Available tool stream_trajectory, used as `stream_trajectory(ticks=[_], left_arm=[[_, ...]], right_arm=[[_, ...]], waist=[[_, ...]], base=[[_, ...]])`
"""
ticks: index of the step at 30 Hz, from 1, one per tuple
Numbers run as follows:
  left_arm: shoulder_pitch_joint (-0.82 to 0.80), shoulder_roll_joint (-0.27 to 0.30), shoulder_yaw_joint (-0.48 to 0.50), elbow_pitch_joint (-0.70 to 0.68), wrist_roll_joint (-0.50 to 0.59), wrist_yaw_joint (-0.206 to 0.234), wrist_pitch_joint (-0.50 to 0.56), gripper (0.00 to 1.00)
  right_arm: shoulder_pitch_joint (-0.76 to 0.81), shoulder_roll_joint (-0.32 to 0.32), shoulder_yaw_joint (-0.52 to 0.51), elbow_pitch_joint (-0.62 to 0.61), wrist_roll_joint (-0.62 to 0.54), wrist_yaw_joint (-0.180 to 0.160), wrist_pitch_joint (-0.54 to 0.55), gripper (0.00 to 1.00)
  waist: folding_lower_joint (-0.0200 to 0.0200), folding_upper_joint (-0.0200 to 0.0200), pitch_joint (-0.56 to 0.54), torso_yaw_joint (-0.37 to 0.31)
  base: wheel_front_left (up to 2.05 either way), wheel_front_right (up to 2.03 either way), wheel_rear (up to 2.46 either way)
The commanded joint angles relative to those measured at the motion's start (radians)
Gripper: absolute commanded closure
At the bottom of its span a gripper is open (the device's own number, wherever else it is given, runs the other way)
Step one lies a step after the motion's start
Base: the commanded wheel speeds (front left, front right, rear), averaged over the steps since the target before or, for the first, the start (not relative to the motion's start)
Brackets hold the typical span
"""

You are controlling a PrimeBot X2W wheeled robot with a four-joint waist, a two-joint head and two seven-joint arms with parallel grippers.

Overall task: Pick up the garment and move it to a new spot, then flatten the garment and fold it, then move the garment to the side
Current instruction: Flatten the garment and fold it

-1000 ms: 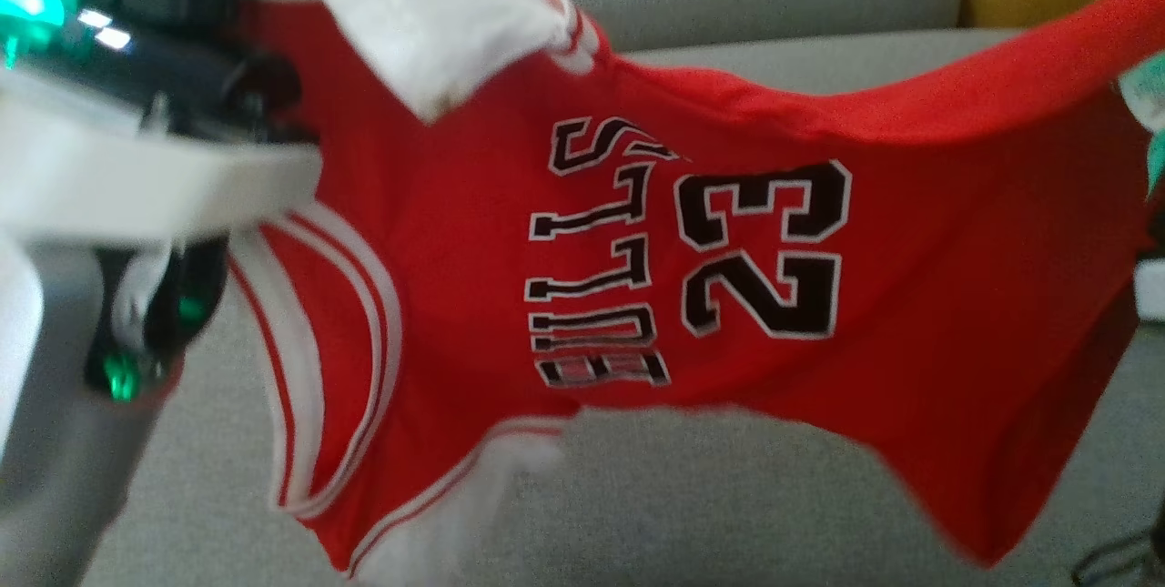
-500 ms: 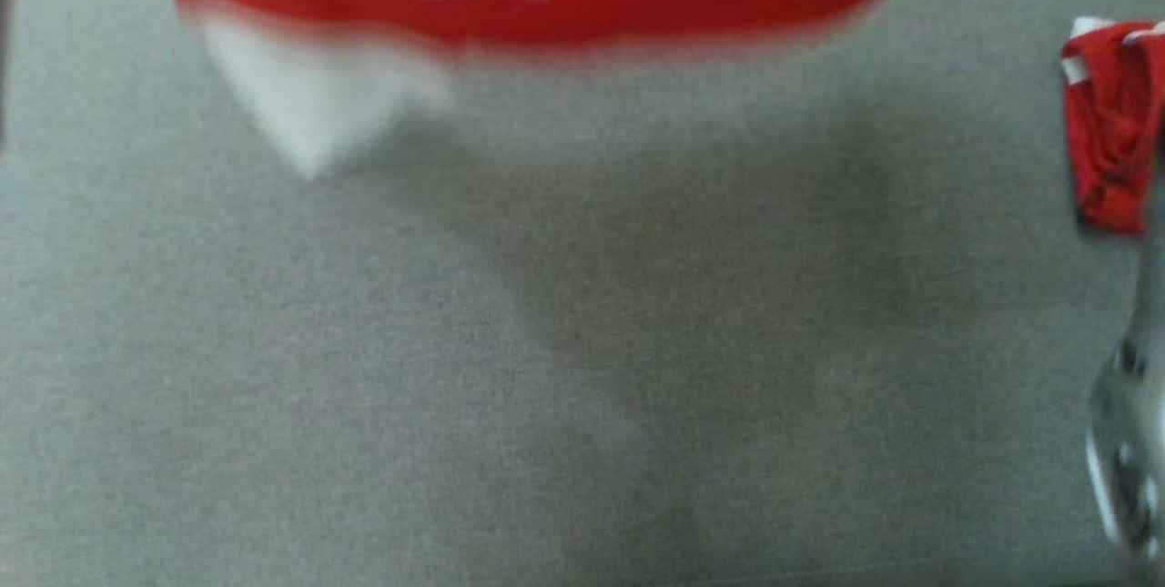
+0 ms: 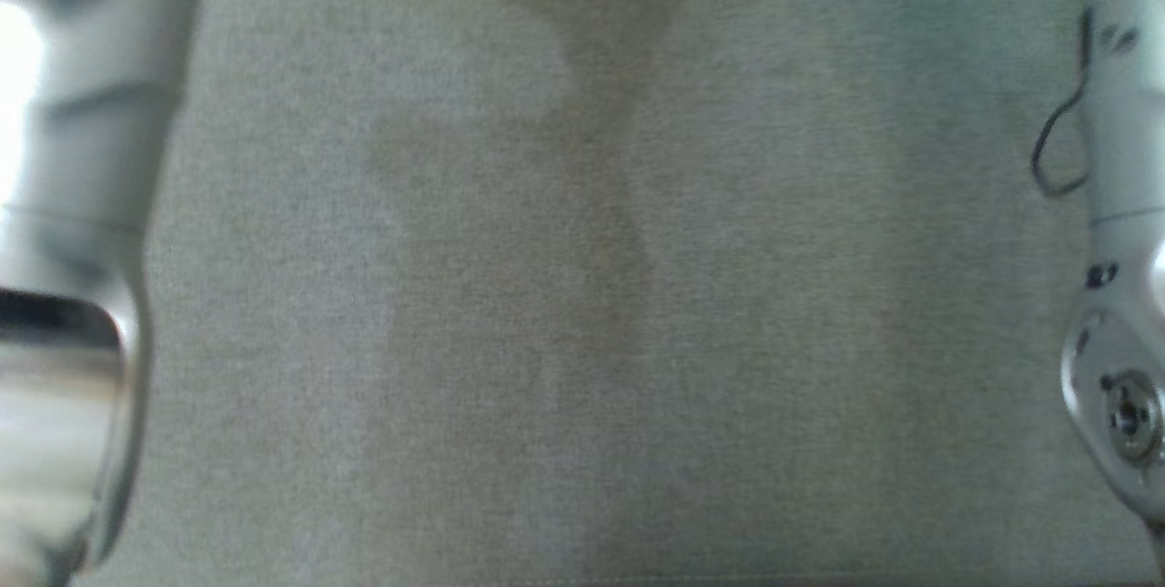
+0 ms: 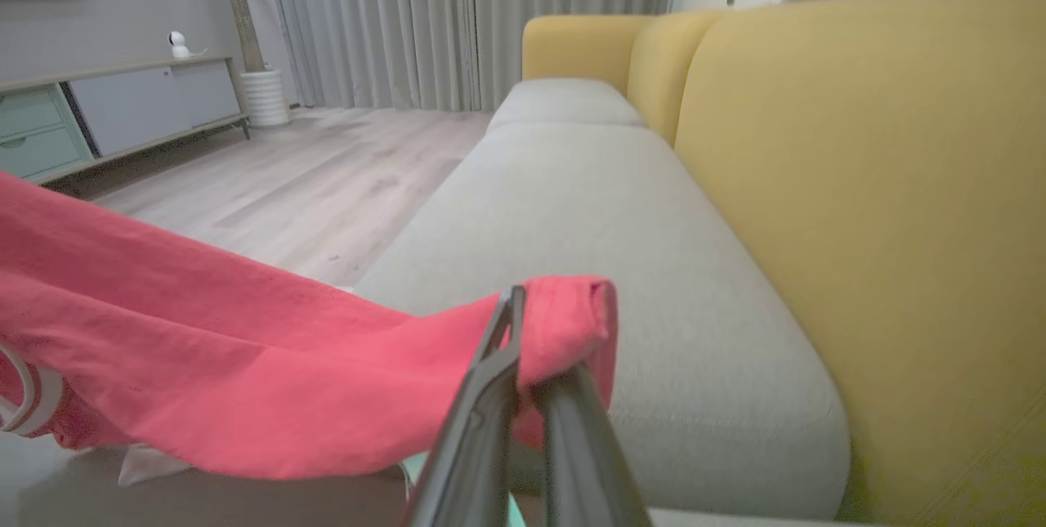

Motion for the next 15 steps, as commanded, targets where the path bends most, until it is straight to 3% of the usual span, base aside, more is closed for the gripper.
stream_trajectory(ticks=[1,8,15], left_arm=[[0.004,0.025,0.028,-0.058,0.001,-0.015,-0.004,1.00],[0.274,0.024,0.147,-0.256,-0.001,-0.050,-0.004,1.00],[0.613,0.015,0.245,-0.442,0.002,-0.063,-0.004,1.00]], right_arm=[[0.007,0.029,-0.012,0.018,-0.004,0.007,-0.046,1.00],[0.087,0.035,0.016,0.156,0.083,0.007,-0.206,1.00],[0.272,0.036,0.059,0.124,0.223,0.007,-0.282,1.00]], waist=[[-0.0002,0.0000,0.049,0.031],[-0.0002,0.0000,0.064,0.028],[-0.0002,0.0000,-0.013,0.016]], base=[[0.00,0.00,0.00],[0.00,0.00,0.00],[0.00,0.00,0.00]])
